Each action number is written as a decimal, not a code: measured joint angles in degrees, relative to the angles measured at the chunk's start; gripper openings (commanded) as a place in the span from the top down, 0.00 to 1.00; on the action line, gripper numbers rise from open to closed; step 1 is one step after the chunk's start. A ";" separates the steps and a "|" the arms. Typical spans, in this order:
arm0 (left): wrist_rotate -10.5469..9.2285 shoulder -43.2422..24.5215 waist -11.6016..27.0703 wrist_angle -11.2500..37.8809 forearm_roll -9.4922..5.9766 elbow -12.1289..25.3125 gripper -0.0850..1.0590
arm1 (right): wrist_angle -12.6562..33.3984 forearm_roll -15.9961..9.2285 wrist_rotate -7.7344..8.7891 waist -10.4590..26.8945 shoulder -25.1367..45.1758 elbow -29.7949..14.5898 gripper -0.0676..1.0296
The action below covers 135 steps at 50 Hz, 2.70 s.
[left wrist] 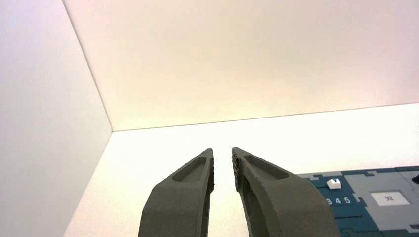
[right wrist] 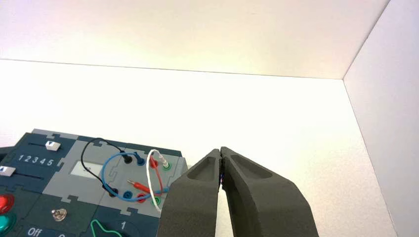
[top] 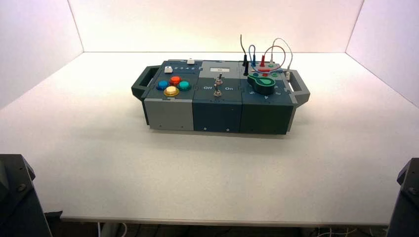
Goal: Move the bottom slider to position 2.
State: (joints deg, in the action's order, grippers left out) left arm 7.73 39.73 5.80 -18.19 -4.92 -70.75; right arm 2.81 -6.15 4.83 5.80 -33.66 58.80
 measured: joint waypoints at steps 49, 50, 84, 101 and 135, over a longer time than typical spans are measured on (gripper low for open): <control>-0.44 1.14 0.00 28.48 0.00 7.21 0.95 | 18.90 -0.35 0.00 6.33 1.23 -5.10 0.96; -0.44 0.53 0.00 30.50 0.00 8.17 0.95 | 19.69 -0.35 0.00 6.59 1.23 -5.63 0.96; 2.11 -22.06 5.71 47.46 -0.53 24.87 0.95 | 37.00 -19.25 19.34 8.00 2.02 -10.11 0.96; 13.54 -35.24 6.50 50.10 -8.96 31.82 0.95 | 36.91 -21.09 29.71 8.00 2.20 -10.28 0.96; 18.46 -49.22 6.86 51.06 -21.09 39.29 0.95 | 31.99 -21.09 31.64 7.91 2.20 -8.09 0.96</control>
State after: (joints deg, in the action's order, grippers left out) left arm 26.19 -9.49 12.66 32.87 -26.02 -31.46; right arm 34.80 -27.25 36.47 13.71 -31.46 50.71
